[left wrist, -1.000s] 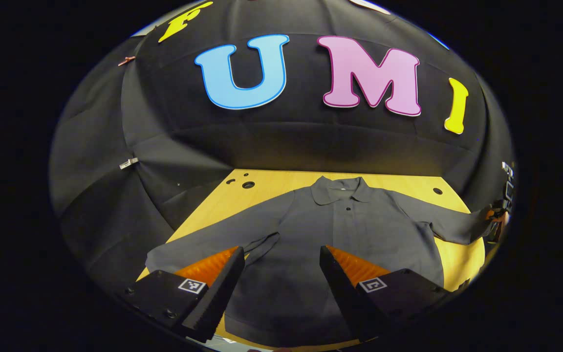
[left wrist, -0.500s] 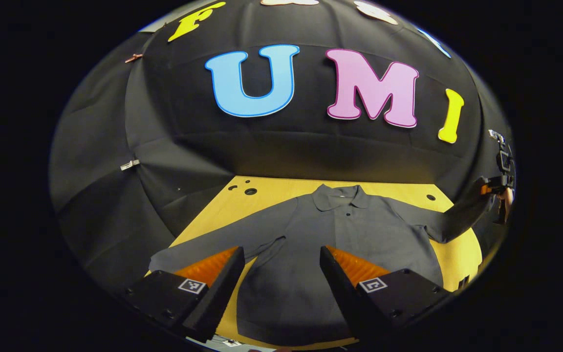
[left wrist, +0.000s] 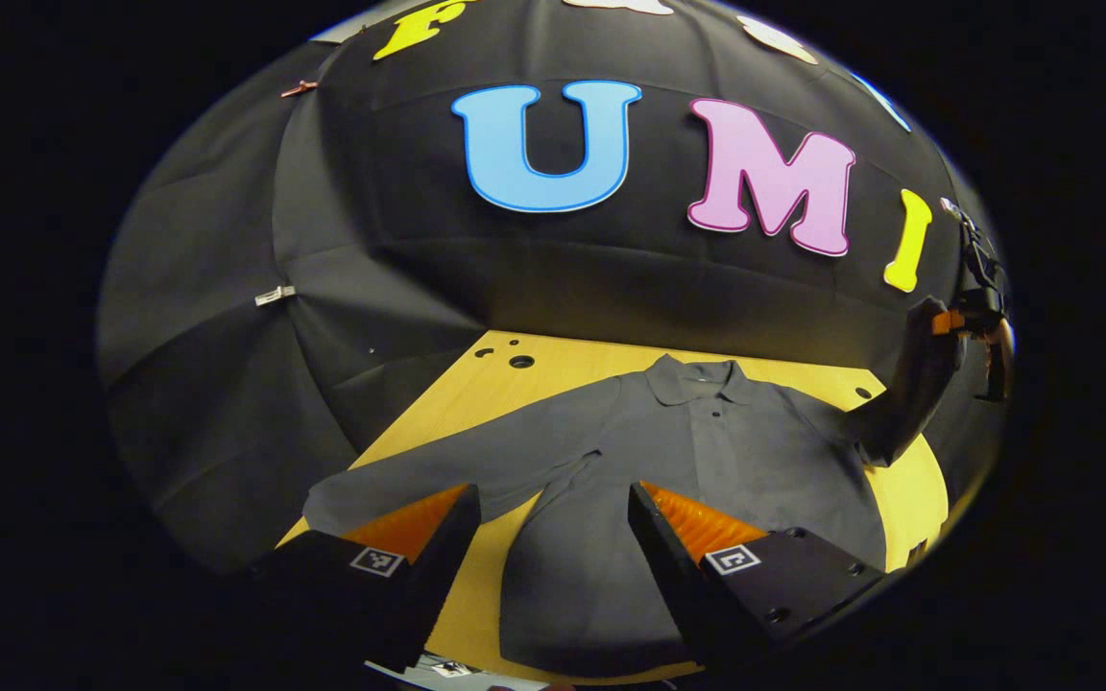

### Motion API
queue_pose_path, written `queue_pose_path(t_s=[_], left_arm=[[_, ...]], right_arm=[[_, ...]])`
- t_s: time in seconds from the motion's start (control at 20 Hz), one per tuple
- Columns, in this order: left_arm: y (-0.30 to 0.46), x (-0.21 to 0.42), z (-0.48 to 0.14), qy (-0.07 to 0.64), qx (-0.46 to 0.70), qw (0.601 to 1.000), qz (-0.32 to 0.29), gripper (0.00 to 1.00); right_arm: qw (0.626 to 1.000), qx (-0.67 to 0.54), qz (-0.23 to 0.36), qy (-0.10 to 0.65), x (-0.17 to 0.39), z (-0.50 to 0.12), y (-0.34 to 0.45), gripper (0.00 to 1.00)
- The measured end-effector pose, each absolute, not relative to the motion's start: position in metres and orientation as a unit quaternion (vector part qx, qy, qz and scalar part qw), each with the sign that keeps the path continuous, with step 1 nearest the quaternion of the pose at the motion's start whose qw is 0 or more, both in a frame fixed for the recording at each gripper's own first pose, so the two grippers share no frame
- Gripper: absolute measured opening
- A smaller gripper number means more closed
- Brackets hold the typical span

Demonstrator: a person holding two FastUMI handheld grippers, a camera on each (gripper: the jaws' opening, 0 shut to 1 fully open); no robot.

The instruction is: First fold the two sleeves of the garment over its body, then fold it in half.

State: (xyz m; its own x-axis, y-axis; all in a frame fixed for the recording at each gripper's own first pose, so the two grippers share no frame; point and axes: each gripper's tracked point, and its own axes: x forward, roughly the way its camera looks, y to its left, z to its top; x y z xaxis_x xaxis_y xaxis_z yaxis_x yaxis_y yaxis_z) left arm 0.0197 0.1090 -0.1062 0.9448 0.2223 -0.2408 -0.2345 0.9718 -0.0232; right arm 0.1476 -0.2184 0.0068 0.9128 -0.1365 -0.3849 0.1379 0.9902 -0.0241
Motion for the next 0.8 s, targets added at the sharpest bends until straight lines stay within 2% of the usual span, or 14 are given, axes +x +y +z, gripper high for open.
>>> queue_pose_path(t_s=[0.35, 0.8], left_arm=[[0.155, 0.0, -0.134, 0.141, -0.059, 0.975, 0.161, 0.98], [0.222, -0.021, -0.151, 0.158, -0.091, 0.953, 0.243, 0.98]], right_arm=[[0.976, -0.019, 0.026, 0.215, 0.16, 0.013, -0.109, 0.09], [0.955, -0.053, 0.155, 0.249, 0.182, -0.029, 0.065, 0.09]])
